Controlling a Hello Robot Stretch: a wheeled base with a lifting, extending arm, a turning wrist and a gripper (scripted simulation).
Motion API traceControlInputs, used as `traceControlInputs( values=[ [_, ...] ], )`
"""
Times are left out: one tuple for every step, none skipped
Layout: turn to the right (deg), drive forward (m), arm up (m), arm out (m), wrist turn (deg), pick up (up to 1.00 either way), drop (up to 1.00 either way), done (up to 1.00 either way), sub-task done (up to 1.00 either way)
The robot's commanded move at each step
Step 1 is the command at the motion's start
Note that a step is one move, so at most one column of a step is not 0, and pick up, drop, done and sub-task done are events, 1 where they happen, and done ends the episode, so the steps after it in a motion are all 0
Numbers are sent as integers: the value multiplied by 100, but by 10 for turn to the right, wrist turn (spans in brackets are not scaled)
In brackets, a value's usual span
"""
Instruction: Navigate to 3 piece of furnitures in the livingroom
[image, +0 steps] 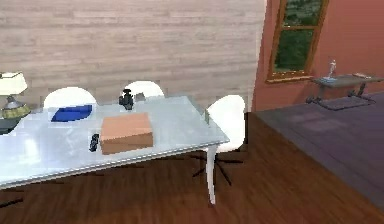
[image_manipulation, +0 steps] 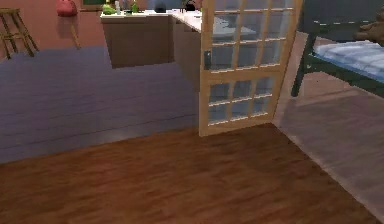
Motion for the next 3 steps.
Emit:
traceControlInputs(
  values=[
    [0,45,0,0,0,0,0,0,0],
    [90,0,0,0,0,0,0,0,0],
    [0,0,0,0,0,0,0,100,0]
  ],
)
